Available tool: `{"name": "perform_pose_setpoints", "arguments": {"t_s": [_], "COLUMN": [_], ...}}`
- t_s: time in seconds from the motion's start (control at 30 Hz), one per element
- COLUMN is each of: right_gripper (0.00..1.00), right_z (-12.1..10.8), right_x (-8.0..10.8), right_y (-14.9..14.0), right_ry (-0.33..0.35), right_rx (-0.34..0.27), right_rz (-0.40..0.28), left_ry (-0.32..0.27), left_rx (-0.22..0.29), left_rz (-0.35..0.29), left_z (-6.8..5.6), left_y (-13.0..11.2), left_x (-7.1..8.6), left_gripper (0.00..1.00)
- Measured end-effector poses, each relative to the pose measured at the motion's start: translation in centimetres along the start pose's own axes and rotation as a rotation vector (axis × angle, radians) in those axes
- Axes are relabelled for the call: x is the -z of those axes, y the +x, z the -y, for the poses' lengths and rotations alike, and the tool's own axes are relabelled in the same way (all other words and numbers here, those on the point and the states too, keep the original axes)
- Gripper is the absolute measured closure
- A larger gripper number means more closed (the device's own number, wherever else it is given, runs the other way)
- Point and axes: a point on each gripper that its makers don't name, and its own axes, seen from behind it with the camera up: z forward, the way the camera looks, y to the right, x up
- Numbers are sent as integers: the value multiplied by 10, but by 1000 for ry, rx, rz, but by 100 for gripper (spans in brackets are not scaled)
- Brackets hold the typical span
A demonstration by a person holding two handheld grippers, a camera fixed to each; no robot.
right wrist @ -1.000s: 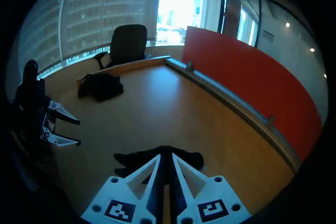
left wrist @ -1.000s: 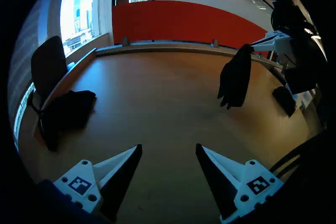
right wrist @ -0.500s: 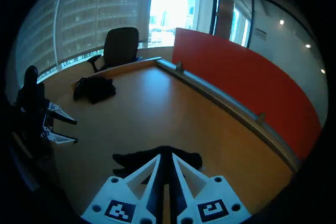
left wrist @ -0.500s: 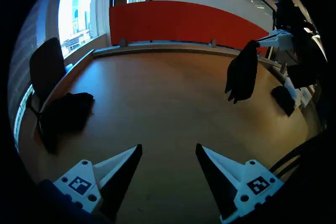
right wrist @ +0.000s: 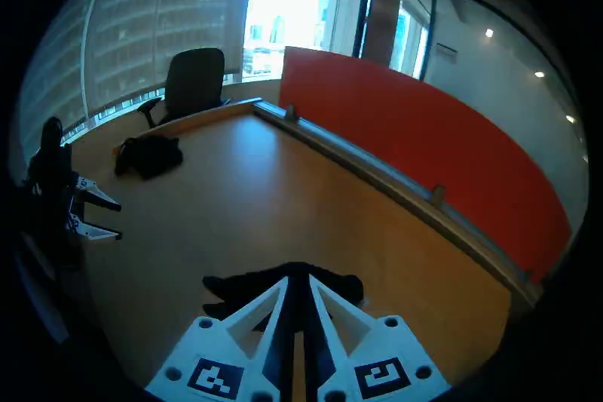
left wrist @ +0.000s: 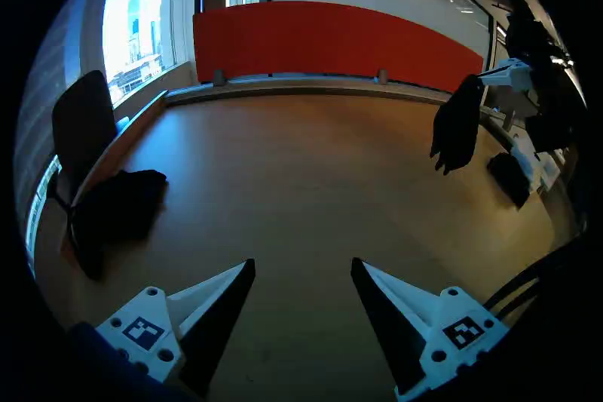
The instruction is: Fold towel
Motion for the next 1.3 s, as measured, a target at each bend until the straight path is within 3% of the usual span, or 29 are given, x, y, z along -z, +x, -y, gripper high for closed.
{"name": "perform_pose_setpoints", "arguments": {"t_s": [0.5, 1.3], "right_gripper": [96, 96], "right_z": [-55, -146], "right_x": [34, 103], "right_y": [-36, -77], "right_ry": [-87, -237], "right_rx": [-65, -123], "right_rz": [25, 54], "left_ry": [5, 12], "left_rx": [-16, -37], "left_rz": [6, 13], "left_z": [-3, -4], "left_y": [4, 7], "left_x": [-1, -1], "left_gripper": [6, 6]}}
